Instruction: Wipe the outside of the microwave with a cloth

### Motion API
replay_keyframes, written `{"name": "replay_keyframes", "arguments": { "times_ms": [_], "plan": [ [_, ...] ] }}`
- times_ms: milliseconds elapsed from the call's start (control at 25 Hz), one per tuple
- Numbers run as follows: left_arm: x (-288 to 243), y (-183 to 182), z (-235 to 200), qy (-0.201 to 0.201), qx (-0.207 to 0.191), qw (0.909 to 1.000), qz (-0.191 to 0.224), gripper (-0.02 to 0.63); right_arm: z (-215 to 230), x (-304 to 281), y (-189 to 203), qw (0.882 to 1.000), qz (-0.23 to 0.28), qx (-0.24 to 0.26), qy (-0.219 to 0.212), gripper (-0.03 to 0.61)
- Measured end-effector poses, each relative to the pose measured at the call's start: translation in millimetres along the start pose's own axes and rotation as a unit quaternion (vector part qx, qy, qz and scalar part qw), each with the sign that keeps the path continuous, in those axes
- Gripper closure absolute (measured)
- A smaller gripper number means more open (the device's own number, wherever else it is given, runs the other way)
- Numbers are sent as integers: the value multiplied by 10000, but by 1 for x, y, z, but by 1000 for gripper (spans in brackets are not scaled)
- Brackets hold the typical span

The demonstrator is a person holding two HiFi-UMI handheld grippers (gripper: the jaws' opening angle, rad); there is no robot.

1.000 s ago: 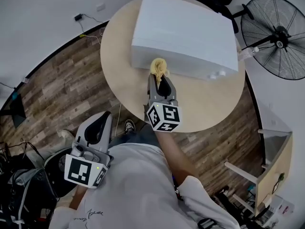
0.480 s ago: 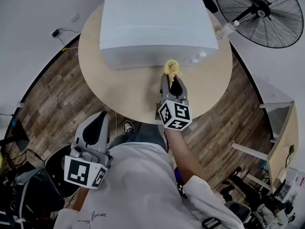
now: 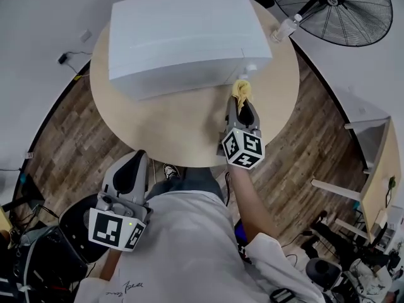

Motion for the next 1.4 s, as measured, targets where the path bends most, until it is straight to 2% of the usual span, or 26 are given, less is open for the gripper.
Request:
{"name": "replay_keyframes", "arguments": {
  "times_ms": [320, 560, 1000, 1400],
  "plan": [
    [-28, -3, 14, 97, -53, 9999, -123, 620, 57, -13, -6, 9990, -13, -49, 451, 459],
    [-42, -2, 18, 75, -68, 9997, -221, 620, 80, -33, -2, 9982, -112, -16, 586, 459],
    [-47, -2, 5, -146, 38, 9995, -288, 620, 73, -51, 7, 9976, -203, 28, 654, 459],
    [-36, 6, 5, -181, 85, 9993, -312, 620, 61, -51, 9, 9974, -160, 34, 707, 459]
  ]
}}
Point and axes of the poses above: the fingertips, and each gripper's own axes: x backward along the fingers, z to its right, y out of its underside, the point moved 4 cm from there along x, backward along the fingers, and after that the axes turned 5 degrees about -y, right-handed, at the moved point
